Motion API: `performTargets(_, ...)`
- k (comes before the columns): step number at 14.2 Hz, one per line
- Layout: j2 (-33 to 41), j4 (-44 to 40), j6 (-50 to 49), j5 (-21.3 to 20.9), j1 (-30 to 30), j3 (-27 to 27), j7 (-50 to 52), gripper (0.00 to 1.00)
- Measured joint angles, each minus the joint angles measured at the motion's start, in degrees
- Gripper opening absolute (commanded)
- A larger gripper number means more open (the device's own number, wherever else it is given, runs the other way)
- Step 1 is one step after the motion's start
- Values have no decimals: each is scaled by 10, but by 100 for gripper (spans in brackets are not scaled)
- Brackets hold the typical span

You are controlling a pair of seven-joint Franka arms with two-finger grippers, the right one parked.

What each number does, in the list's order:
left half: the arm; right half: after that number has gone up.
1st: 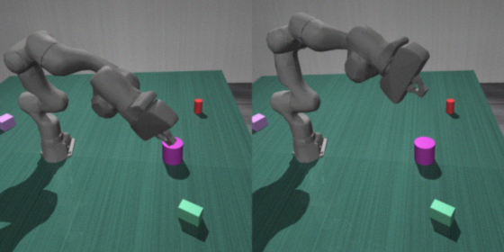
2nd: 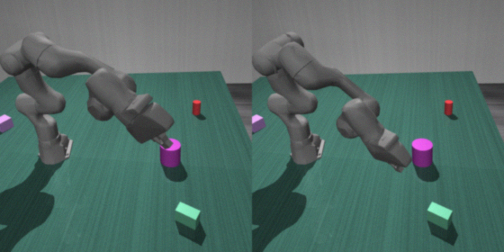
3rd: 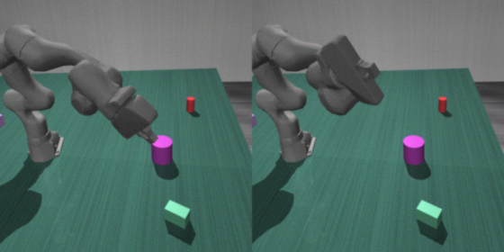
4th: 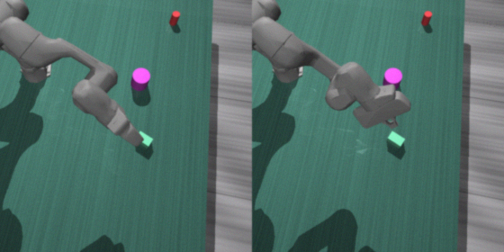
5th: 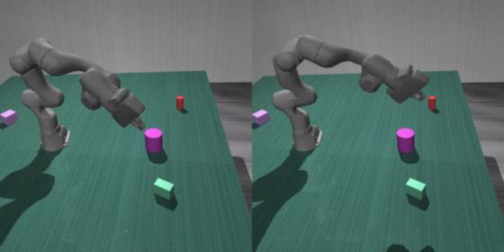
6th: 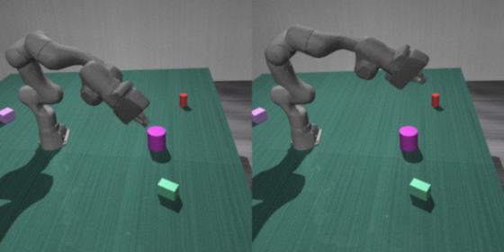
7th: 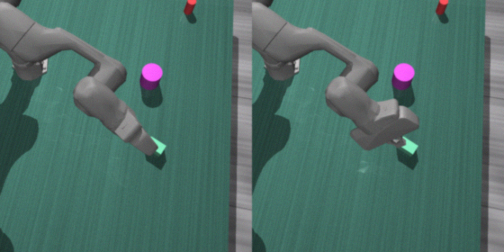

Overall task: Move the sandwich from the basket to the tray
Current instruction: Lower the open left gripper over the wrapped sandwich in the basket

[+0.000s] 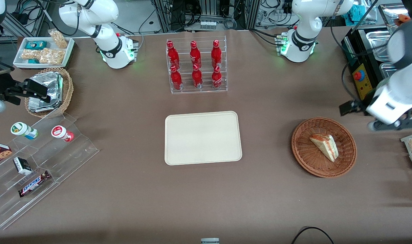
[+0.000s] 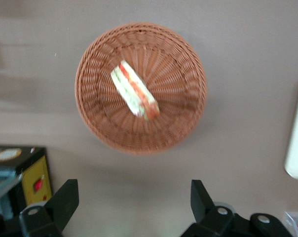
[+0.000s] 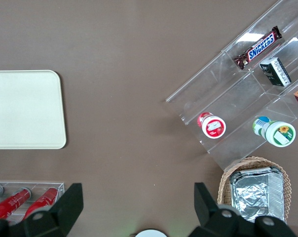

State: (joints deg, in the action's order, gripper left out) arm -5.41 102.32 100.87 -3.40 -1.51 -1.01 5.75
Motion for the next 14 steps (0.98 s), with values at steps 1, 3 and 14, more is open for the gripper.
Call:
performTargets(1, -6, 33, 46, -2, 0, 0, 0, 100)
performTargets(3, -16, 90, 127, -2, 2, 1, 0, 100)
performTargets(14, -90, 193, 387, 2, 32, 3, 321, 100)
